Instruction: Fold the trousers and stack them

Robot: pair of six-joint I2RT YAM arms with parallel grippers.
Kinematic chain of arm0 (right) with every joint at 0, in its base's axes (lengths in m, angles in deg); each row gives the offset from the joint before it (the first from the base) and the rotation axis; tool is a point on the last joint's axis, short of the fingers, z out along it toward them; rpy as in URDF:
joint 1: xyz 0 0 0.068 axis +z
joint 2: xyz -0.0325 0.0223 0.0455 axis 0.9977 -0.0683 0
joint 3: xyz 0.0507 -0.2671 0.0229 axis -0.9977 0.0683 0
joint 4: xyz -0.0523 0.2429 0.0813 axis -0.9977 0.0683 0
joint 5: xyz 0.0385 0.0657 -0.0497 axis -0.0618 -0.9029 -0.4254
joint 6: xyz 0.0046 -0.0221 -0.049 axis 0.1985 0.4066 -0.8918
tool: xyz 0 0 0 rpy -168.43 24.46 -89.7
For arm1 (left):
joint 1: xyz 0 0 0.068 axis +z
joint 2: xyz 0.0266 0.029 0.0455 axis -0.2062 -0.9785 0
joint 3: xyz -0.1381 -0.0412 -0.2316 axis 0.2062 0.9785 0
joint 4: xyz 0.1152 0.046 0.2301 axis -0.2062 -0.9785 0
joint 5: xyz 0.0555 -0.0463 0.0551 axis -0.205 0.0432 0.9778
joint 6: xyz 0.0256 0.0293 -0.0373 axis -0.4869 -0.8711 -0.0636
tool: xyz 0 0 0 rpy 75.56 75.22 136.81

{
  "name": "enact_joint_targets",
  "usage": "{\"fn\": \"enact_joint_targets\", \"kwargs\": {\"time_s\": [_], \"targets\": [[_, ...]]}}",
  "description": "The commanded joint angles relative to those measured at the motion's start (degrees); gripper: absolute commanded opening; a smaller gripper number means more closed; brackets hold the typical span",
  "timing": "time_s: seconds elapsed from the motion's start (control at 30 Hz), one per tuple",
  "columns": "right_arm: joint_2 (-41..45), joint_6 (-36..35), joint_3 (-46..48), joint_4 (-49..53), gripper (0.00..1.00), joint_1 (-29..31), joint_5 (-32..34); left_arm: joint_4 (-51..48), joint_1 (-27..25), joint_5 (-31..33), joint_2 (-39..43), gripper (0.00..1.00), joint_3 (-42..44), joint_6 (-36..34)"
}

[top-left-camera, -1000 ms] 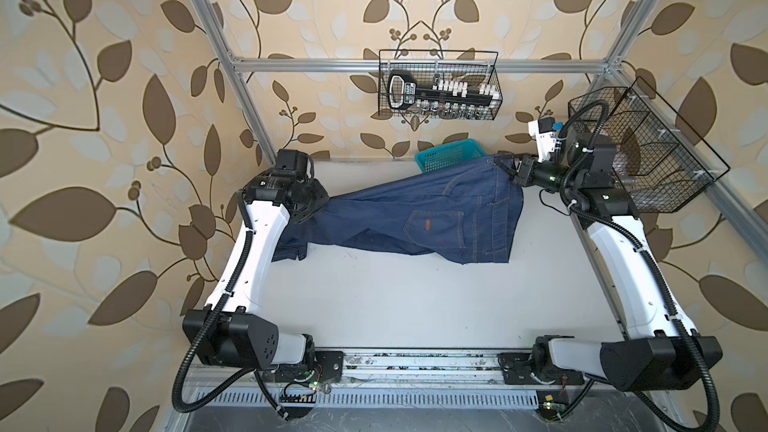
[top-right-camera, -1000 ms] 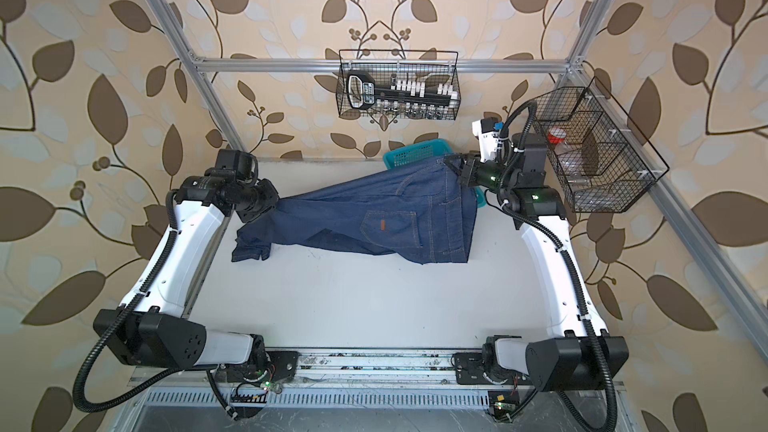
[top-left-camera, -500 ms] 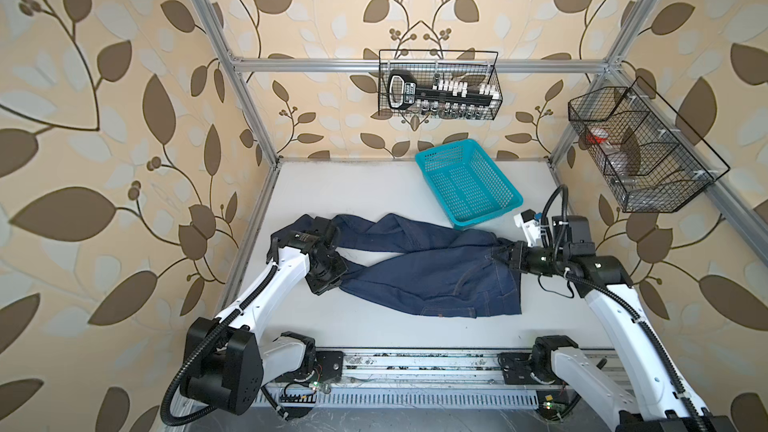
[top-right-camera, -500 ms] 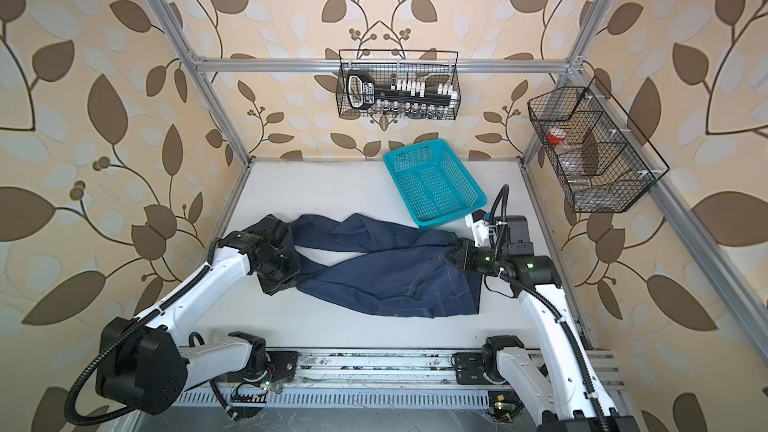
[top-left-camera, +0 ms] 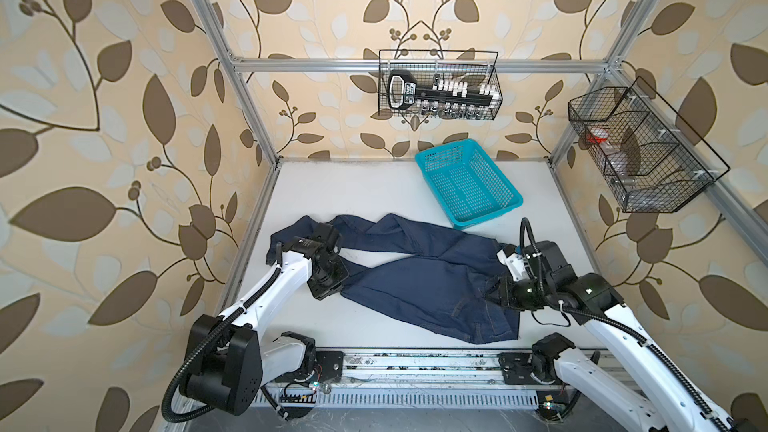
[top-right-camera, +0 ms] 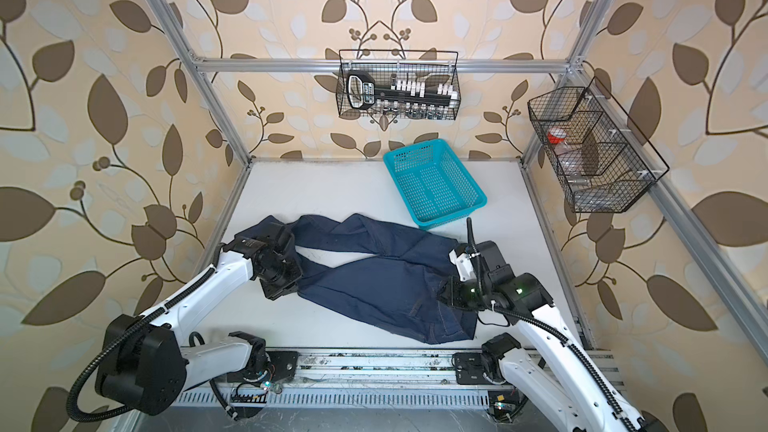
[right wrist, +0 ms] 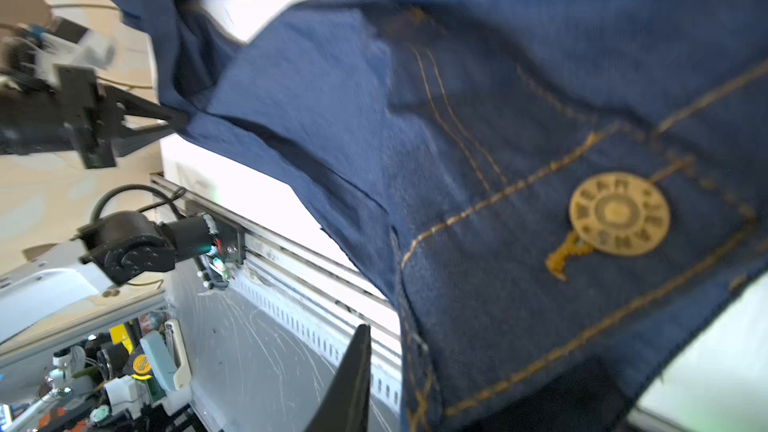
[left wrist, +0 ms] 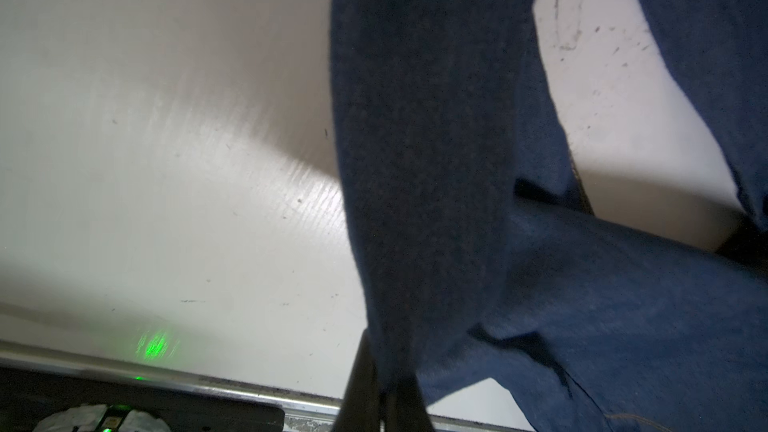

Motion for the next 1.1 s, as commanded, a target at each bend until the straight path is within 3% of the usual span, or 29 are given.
{"fn": "enact_joint_targets", "kwargs": {"time_s": [0.0, 0.13, 0.27, 0.33, 0.4, 0.43, 0.47, 0.6, 0.7, 0.9, 1.07], "targets": [[2.13, 10.23, 1.68, 5.5, 0.25, 6.06, 9.48, -3.16, -0.32, 0.0, 2.07, 0.08, -2.26, -1.3], [4.5, 19.14, 2.25, 8.6, 0.3, 14.13, 15.82, -6.58, -0.33, 1.95, 2.61, 0.23, -5.71, -3.12], [4.69, 22.1, 1.5, 11.8, 0.36, 16.86, 18.5, -8.88, -0.25, 4.53, 2.85, 0.34, -8.68, -4.18], [4.5, 22.84, 0.24, 13.0, 0.37, 17.28, 20.1, -10.71, -0.15, 6.62, 2.54, 0.4, -11.1, -5.05], [-0.28, 19.16, -9.02, 11.26, 0.39, 17.1, 25.37, -12.63, 1.02, 10.0, 0.8, 0.54, -15.83, -8.17], [-1.99, 17.73, -11.45, 10.71, 0.41, 17.1, 26.95, -12.95, 1.99, 10.86, 0.08, 0.65, -17.03, -8.99], [-4.01, 15.97, -14.09, 9.87, 0.44, 17.09, 28.71, -12.98, 3.57, 11.14, -0.93, 0.68, -18.42, -10.42], [-8.8, 14.33, -16.8, 7.25, 0.61, 17.24, 33.9, -10.31, 12.8, 9.92, -4.76, 0.76, -22.63, -14.42], [-8.82, 14.14, -13.77, 1.14, 0.61, 14.88, 33.43, -8.36, 16.36, 9.9, -10.06, 0.77, -26.21, -16.77], [-11.22, 12.02, -3.23, -12.21, 0.6, 6.02, 25.69, -5.46, 16.83, 6.3, -21.32, 0.81, -31.47, -18.27], [-13.2, 12.34, 4.04, -17.25, 0.61, 4.03, 23.18, -4.94, 12.43, 7.36, -26.98, 0.8, -34.7, -19.14]]}}
